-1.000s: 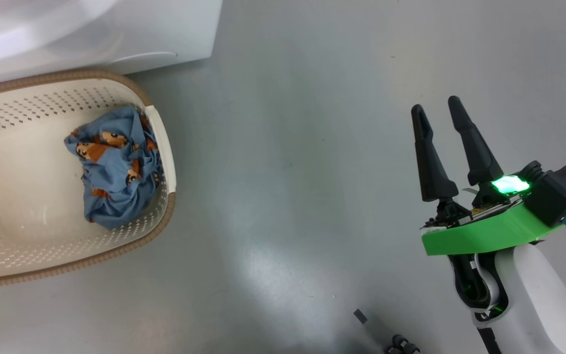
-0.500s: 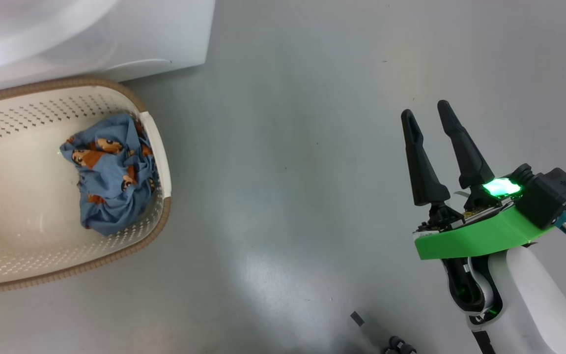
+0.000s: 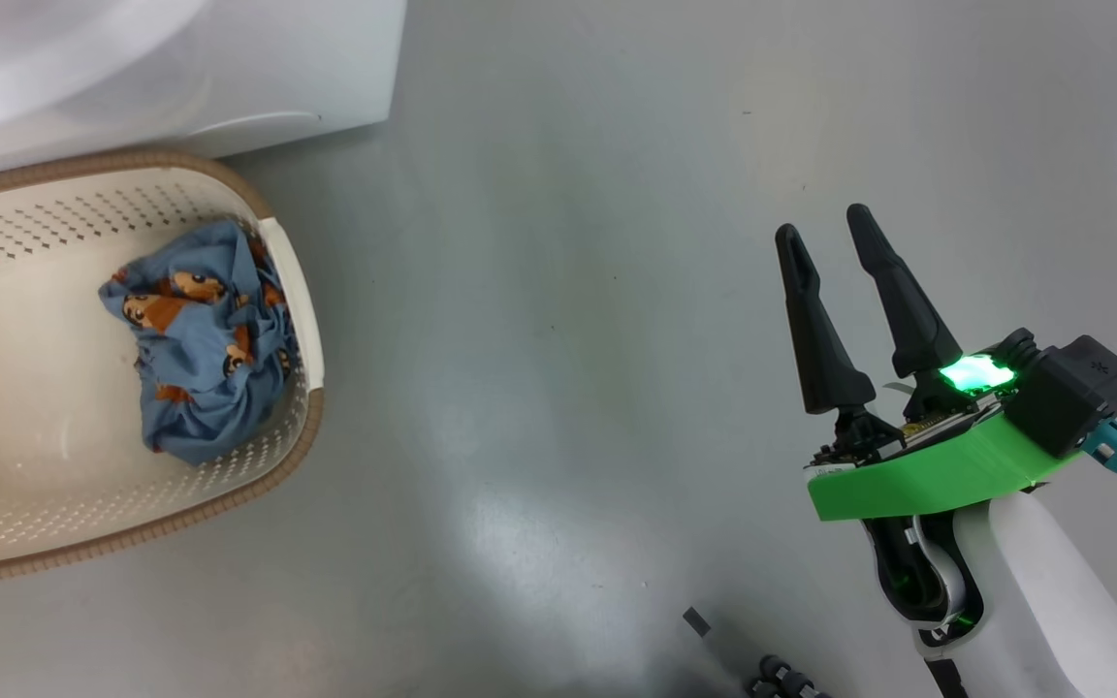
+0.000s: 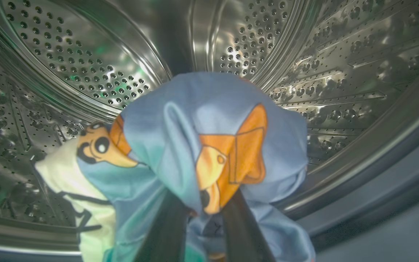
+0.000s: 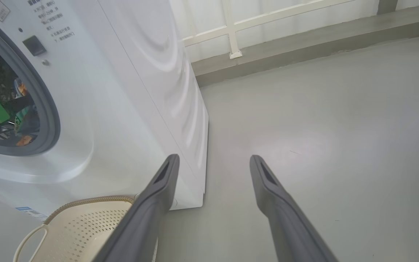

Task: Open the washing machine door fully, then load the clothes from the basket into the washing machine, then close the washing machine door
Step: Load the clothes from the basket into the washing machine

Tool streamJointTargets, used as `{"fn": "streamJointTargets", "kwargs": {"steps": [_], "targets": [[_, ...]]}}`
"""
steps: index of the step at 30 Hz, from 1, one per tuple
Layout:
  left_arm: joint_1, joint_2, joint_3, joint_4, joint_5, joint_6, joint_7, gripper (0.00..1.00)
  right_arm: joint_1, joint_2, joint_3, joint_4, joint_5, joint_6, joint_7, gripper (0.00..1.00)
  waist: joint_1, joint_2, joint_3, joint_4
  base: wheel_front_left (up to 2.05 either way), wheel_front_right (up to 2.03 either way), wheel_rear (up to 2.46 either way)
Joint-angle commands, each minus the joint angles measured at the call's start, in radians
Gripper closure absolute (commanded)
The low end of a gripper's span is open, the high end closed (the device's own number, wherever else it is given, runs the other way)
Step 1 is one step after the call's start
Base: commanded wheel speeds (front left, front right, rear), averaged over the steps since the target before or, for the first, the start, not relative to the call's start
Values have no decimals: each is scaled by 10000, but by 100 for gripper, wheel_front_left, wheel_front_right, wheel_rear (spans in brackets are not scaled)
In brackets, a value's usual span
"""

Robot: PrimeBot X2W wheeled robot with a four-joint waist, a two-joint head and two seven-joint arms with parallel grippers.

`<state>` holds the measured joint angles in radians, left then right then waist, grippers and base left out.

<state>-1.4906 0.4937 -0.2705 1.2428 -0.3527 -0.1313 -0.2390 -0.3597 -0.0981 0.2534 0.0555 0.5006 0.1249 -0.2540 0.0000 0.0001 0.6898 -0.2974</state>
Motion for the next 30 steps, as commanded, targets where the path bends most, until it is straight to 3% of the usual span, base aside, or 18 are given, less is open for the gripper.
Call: {"fn": "streamJointTargets", "kwargs": {"steps": [1,16,30], "targets": [[-300,566,-7,-165,1,6,-154,0,215,-64,152,-279,52,58,-78,0,0,-1,55,-21,0,0,0],[-335,471,104,-267,-90,44,-225,0,114,6,115,-268,29,58,-78,0,0,-1,91,101,0,0,0],[1351,-46,1840,-2634,-530,503,-227,0,77,-88,-14,-265,-14,58,-78,0,0,-1,-88,322,0,0,0]]}}
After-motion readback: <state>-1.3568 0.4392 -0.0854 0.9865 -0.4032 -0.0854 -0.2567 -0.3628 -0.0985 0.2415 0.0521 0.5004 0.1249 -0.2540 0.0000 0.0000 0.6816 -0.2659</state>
